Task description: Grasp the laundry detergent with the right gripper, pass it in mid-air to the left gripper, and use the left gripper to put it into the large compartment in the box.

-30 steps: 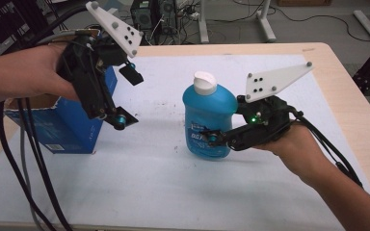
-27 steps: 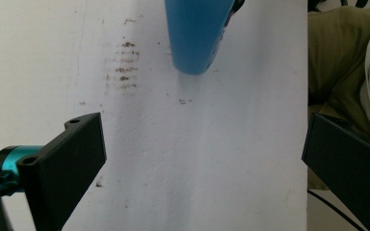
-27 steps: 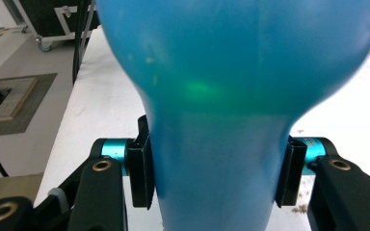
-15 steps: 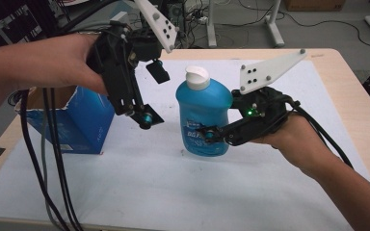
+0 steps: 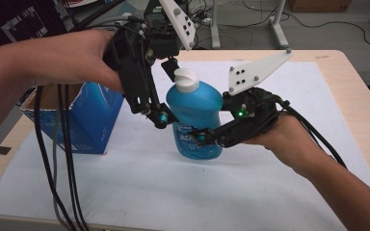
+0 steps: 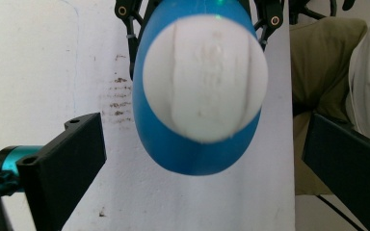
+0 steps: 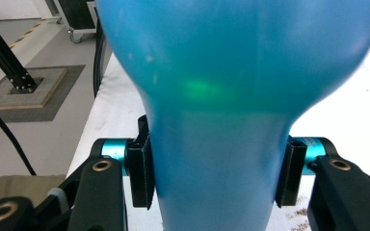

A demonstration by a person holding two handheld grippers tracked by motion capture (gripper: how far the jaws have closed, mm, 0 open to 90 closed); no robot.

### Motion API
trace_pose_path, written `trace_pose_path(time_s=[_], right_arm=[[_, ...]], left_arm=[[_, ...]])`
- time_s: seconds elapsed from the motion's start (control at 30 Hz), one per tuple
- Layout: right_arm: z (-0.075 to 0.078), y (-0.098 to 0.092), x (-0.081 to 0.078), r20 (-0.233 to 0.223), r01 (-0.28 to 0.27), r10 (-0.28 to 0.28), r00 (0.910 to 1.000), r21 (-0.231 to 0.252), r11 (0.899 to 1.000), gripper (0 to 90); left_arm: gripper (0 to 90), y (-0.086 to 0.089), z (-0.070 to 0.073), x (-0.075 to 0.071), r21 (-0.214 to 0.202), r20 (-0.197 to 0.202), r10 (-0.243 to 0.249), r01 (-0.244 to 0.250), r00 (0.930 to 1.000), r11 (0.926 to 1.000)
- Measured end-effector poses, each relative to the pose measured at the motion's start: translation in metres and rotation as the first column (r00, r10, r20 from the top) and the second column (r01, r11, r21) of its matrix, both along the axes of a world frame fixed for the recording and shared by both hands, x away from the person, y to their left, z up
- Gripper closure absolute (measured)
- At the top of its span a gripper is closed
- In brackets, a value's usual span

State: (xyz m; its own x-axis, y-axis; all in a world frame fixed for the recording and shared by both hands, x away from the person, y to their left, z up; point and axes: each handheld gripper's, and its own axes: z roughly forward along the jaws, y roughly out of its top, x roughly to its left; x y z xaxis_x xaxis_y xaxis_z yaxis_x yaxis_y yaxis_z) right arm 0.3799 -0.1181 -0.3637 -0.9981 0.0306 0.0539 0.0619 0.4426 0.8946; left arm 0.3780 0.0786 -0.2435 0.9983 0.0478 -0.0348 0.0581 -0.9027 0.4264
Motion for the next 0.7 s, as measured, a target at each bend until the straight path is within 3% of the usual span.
trace_pose_path(time_s=[0.47,0.7], right_arm=[[0.007,0.012,0.000,0.004,-0.019,0.019,0.9998,-0.027,0.999,45.5],[0.007,0.014,-0.001,-0.001,-0.032,0.032,0.9995,-0.036,0.999,45.5]], left_arm=[[1.7,-0.016,0.003,0.003,0.044,0.009,-0.033,0.032,0.9994,0.9985],[1.7,-0.019,-0.003,0.005,0.090,0.003,-0.044,0.044,0.9990,0.9950]])
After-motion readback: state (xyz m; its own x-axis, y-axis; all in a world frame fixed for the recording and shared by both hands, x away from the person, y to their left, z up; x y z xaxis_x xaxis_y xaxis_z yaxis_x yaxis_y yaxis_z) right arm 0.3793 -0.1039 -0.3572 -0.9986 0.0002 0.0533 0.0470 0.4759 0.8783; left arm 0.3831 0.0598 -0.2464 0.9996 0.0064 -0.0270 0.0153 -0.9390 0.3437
